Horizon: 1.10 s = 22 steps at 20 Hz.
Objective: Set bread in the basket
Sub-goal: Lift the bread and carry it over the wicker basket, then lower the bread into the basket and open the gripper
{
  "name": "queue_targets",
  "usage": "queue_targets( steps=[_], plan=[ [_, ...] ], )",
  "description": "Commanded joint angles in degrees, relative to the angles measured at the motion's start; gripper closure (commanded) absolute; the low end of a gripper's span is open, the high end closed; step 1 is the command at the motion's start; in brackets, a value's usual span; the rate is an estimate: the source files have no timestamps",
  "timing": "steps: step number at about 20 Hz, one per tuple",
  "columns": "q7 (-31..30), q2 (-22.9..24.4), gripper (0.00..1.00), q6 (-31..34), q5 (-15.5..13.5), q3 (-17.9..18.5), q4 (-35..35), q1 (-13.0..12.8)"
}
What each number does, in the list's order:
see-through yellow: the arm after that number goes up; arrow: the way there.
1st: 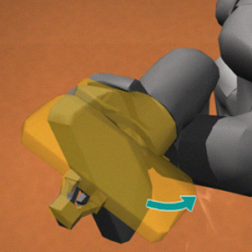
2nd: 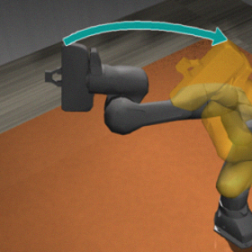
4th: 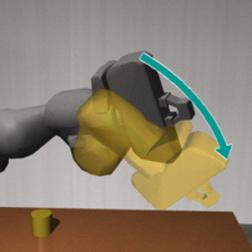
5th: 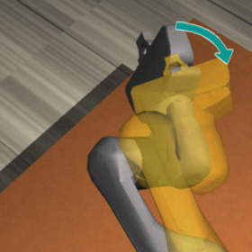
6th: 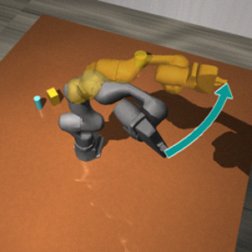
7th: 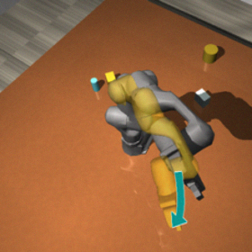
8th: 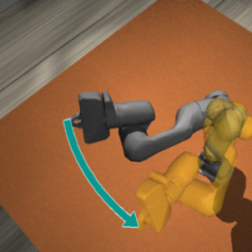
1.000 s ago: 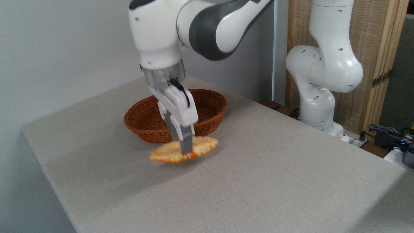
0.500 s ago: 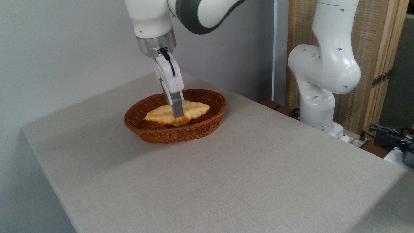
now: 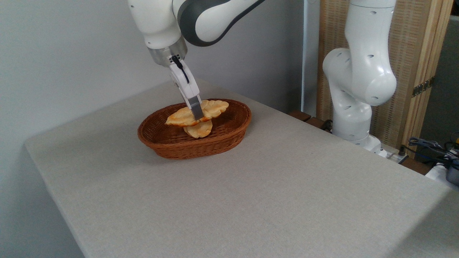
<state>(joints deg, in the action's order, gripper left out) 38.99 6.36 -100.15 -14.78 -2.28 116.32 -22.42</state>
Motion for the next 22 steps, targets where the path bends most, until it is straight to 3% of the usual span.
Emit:
queue_targets(
  steps=[1,6,10,22],
  plan=[
    [-1.81,-0.73,0.00,0.84,-1.30,0.79,-0.66,-1.93],
    [-3.31,-0.82,0.00,0.22,-2.18,-0.26,-0.75,-2.02],
    [-3.31,-0.73,0.00,-0.39,-4.91,-0.09,-0.75,-1.58],
    [-3.49,-0.47,0.00,-0.75,-4.99,0.44,-1.62,-1.14]
  ],
)
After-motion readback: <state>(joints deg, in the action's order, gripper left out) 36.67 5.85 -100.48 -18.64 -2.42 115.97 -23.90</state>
